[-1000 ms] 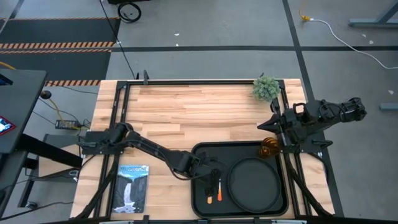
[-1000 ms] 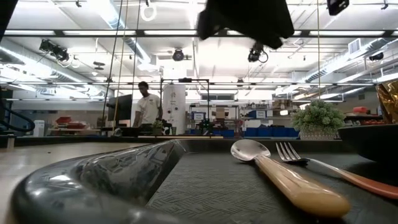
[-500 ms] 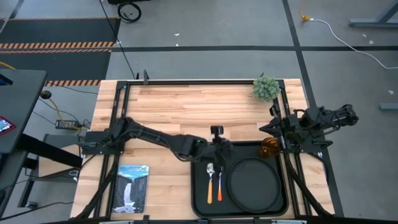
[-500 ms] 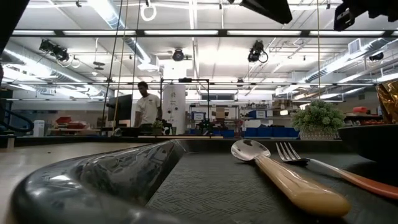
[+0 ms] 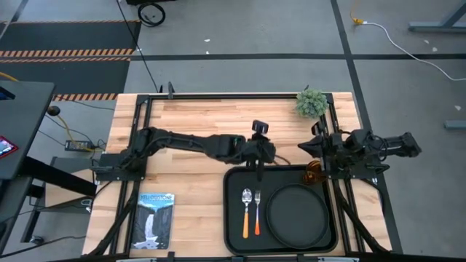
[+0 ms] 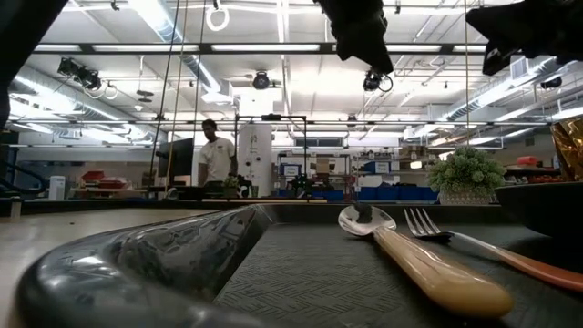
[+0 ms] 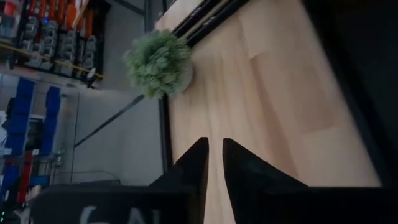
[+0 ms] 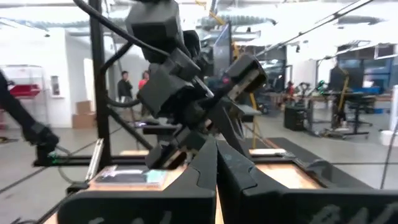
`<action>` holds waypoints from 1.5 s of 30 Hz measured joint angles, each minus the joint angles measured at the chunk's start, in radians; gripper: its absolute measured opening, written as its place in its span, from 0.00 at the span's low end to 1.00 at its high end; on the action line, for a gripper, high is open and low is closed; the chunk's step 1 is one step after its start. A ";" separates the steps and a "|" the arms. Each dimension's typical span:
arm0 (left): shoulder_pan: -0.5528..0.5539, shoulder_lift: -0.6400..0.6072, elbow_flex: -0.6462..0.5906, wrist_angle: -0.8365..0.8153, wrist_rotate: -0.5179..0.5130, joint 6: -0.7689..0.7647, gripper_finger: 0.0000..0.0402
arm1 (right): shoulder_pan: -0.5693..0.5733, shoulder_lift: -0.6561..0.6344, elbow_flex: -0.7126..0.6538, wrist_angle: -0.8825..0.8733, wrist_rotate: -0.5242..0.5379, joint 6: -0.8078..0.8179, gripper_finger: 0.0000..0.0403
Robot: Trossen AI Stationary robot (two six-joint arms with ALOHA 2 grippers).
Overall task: Pick and place plate/cup/fork/spoon on tray
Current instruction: Return to Home Position
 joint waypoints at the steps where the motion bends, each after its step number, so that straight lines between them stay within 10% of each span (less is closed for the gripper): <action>1: 0.008 0.000 0.000 0.008 0.000 0.001 0.13 | -0.014 -0.001 0.000 0.005 -0.005 0.000 0.01; 16: -0.029 -0.057 0.002 -0.104 -0.007 -0.021 0.03 | -0.181 -0.002 -0.115 0.193 -0.033 -0.018 0.02; 25: 0.001 -0.098 0.001 -0.308 0.170 -0.202 0.01 | -0.182 -0.004 -0.113 0.190 0.067 0.000 0.03; 38: -0.029 -0.124 0.001 -0.216 0.231 -0.324 0.02 | -0.181 -0.002 -0.113 0.198 0.071 0.000 0.03; 45: -0.070 -0.188 0.000 -0.339 0.126 -0.662 0.02 | -0.181 -0.002 -0.112 0.198 0.071 0.001 0.03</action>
